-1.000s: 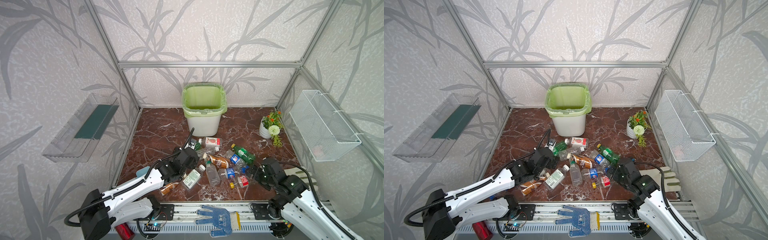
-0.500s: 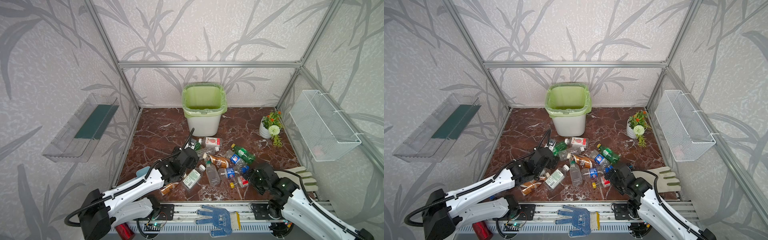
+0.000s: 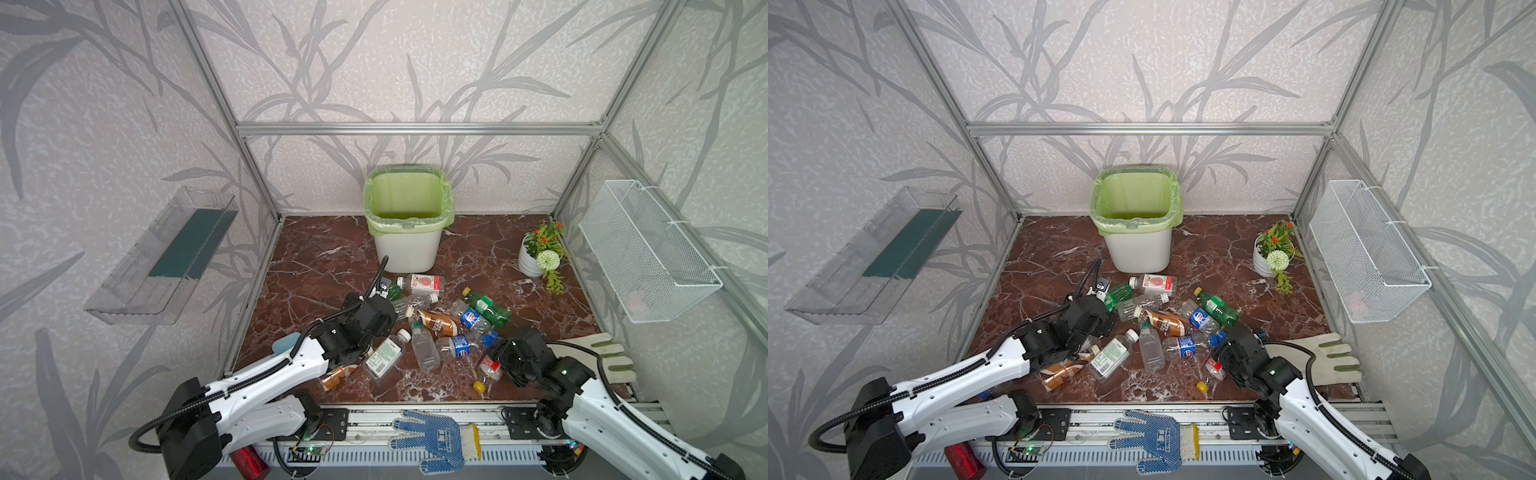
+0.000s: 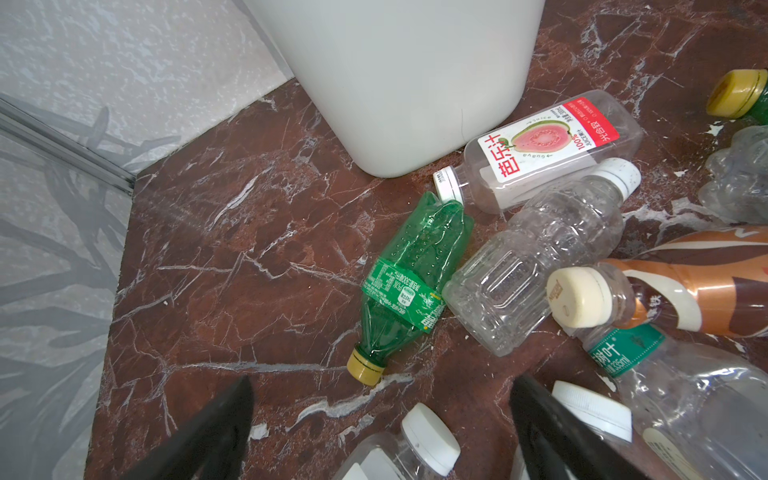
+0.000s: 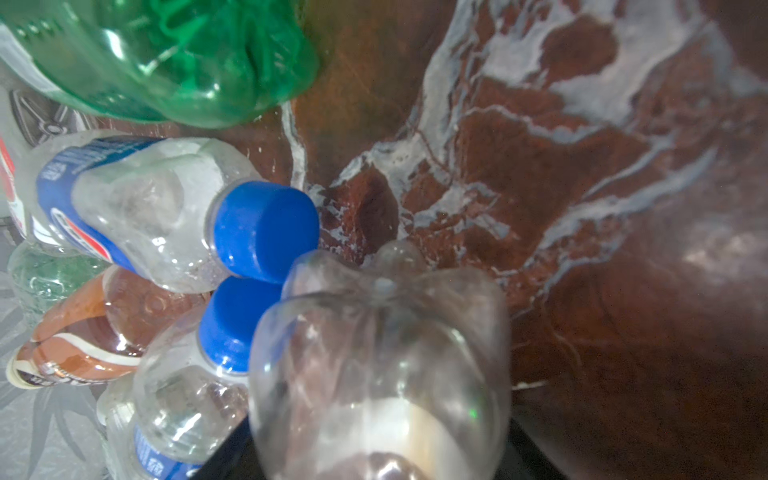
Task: Throw the plastic bottles in the bin
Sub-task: 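Lift the crushed clear bottle over the bin and open the right gripper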
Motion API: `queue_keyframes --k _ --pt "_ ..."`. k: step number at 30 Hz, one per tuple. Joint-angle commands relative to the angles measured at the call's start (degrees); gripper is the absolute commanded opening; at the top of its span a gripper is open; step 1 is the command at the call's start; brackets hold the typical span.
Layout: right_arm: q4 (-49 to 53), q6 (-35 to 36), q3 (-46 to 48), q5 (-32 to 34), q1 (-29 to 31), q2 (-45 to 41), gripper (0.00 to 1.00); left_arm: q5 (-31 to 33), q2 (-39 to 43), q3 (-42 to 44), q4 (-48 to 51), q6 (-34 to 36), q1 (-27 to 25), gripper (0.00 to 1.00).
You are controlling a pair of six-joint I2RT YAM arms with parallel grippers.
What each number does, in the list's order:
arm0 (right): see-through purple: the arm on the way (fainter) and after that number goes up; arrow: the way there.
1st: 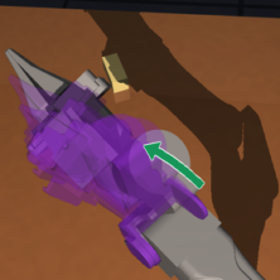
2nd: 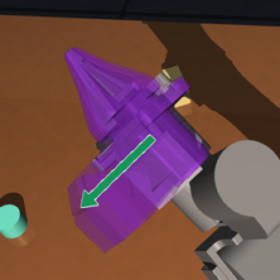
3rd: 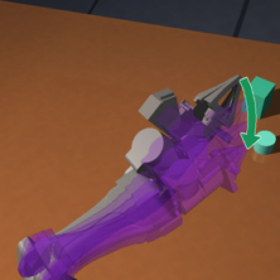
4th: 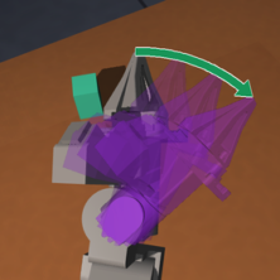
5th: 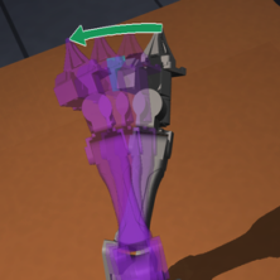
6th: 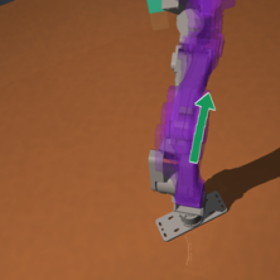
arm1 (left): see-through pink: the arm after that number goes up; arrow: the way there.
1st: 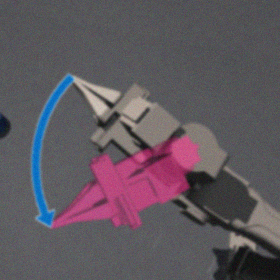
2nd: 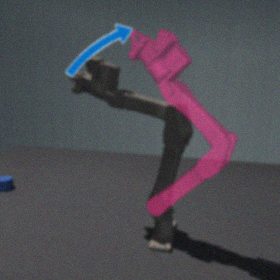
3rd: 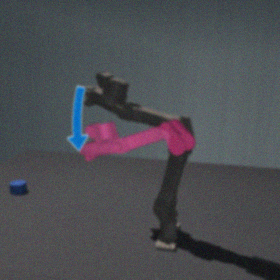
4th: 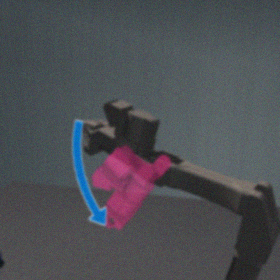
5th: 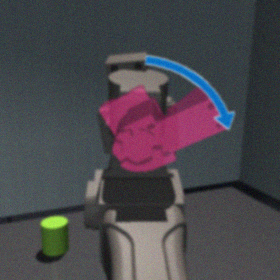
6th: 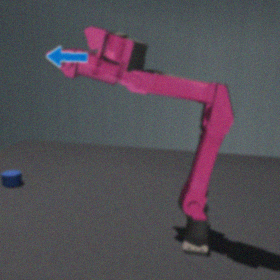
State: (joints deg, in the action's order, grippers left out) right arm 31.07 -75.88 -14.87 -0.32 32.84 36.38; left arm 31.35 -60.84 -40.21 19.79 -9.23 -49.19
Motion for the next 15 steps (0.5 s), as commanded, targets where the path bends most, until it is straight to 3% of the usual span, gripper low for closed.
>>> queue_keyframes --k 1,4,10,13,15 --pt "-0.67 1.24 0.82 0.89 0.35 -0.72 0.56 3.21 0.42 0.79 1.80 -1.87 -0.03 0.97" --pt "0.68 4.90 -2.38 2.34 0.37 -1.89 0.51 4.45 1.89 1.49 1.61 -2.95 0.03 0.99" --pt "-0.37 19.77 -15.28 6.41 0.33 -0.19 0.50 4.57 4.62 3.64 1.49 -8.44 3.57 0.99" --pt "-7.25 33.30 -24.88 7.26 0.37 3.38 0.50 1.93 5.59 3.51 3.63 -11.66 7.94 0.99" --pt "-9.27 46.17 -35.59 6.19 0.34 7.92 0.50 0.92 5.97 3.68 4.83 -13.37 10.70 0.99"
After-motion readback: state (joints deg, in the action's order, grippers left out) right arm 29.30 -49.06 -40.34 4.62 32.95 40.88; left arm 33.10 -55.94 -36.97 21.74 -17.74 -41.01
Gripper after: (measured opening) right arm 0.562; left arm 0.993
